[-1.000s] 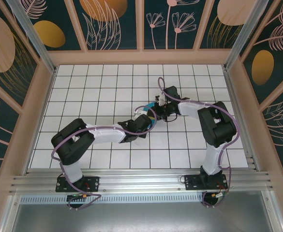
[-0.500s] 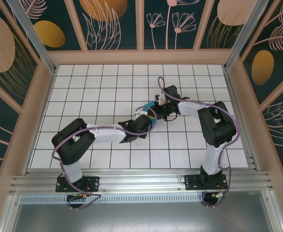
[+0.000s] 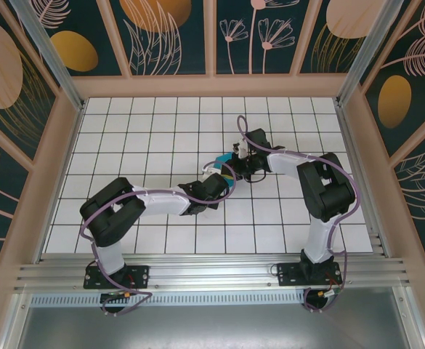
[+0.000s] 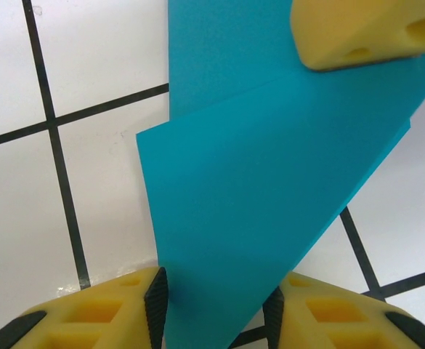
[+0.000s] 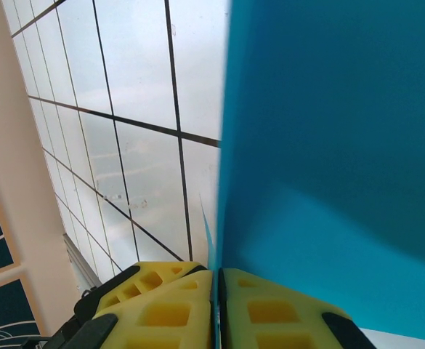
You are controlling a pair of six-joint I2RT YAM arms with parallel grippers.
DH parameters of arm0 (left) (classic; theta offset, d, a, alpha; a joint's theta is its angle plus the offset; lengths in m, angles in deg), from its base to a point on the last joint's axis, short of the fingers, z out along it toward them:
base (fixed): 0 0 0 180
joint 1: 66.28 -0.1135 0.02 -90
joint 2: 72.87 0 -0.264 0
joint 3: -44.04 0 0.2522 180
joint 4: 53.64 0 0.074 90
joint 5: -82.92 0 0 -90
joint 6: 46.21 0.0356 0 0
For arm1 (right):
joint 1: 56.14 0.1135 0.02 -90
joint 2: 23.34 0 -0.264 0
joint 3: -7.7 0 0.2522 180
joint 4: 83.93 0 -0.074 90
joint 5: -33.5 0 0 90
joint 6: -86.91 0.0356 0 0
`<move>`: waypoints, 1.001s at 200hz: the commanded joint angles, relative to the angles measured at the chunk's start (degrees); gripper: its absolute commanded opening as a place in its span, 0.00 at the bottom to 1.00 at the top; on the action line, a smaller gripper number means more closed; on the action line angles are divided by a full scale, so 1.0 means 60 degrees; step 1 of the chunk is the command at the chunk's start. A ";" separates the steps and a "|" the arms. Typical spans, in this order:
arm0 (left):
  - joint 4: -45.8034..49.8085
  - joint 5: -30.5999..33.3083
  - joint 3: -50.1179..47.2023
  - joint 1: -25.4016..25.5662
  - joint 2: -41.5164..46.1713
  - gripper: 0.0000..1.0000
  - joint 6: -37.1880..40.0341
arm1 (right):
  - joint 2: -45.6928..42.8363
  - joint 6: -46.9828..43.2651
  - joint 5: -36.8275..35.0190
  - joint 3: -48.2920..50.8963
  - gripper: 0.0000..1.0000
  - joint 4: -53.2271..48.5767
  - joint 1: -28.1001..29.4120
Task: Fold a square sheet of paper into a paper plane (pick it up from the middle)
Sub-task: Fourth fold the wing at the center of the table.
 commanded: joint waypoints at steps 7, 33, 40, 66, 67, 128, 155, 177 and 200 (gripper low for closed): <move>0.0145 0.0252 0.0111 0.0071 0.0103 0.41 0.0052 | 0.0143 -0.0101 -0.0122 -0.0201 0.13 -0.0284 0.0091; 0.0078 0.0254 0.0120 0.0076 0.0224 0.40 0.0086 | 0.0198 -0.0101 -0.0123 -0.0219 0.13 -0.0288 0.0097; 0.0064 0.0259 0.0112 0.0071 0.0226 0.40 0.0093 | 0.0207 -0.0112 -0.0130 -0.0218 0.13 -0.0288 0.0102; -0.0030 0.0233 0.0063 0.0068 0.0280 0.41 0.0096 | 0.0233 -0.0101 -0.0149 -0.0201 0.14 -0.0274 0.0109; -0.0035 0.0239 0.0051 0.0066 0.0289 0.41 0.0096 | 0.0238 -0.0101 -0.0150 -0.0201 0.14 -0.0279 0.0107; -0.0076 0.0169 -0.0009 0.0072 0.0262 0.37 0.0158 | 0.0228 -0.0101 -0.0114 -0.0217 0.14 -0.0270 0.0112; -0.0042 0.0100 0.0010 0.0069 0.0122 0.37 0.0139 | 0.0194 -0.0115 -0.0093 -0.0266 0.14 -0.0280 0.0121; 0.0003 0.0175 0.0032 0.0078 0.0116 0.31 0.0134 | 0.0193 -0.0115 -0.0101 -0.0263 0.14 -0.0271 0.0127; 0.0048 0.0253 0.0035 0.0074 0.0122 0.29 0.0139 | 0.0176 -0.0115 -0.0075 -0.0279 0.14 -0.0257 0.0128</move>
